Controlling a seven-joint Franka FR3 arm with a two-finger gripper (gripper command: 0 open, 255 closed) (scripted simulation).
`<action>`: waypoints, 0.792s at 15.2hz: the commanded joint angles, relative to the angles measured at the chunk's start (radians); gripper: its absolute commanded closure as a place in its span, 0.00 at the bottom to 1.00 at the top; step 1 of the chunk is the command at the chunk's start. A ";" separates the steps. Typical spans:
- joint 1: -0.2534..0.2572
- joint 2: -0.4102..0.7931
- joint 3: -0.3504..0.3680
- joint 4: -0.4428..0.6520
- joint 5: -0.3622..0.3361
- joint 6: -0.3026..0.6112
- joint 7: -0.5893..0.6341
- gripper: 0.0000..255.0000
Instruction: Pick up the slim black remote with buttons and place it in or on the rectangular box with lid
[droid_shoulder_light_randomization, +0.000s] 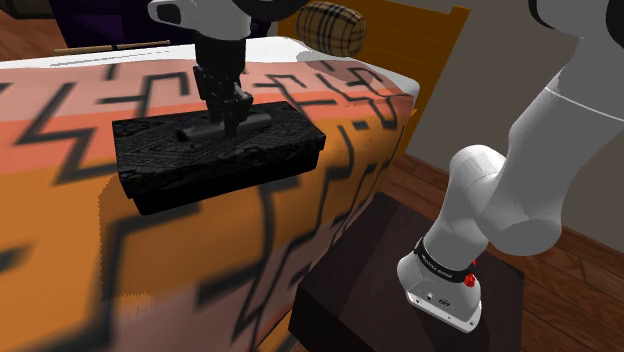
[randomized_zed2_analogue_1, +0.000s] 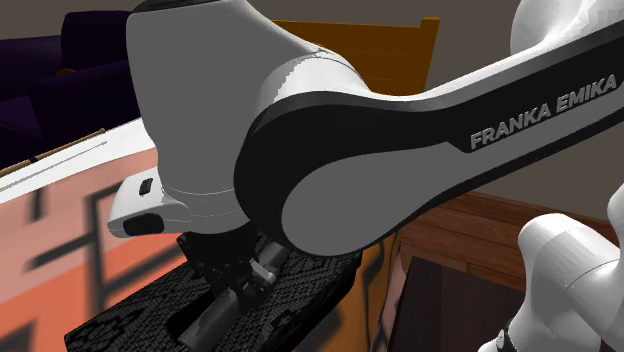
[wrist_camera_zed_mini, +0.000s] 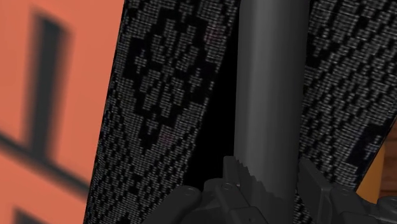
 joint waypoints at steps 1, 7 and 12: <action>0.000 0.000 0.000 -0.001 0.000 0.001 0.000 1.00; 0.000 0.000 0.000 -0.001 0.000 0.001 0.000 0.00; 0.001 -0.011 0.001 0.054 0.000 -0.064 0.000 0.00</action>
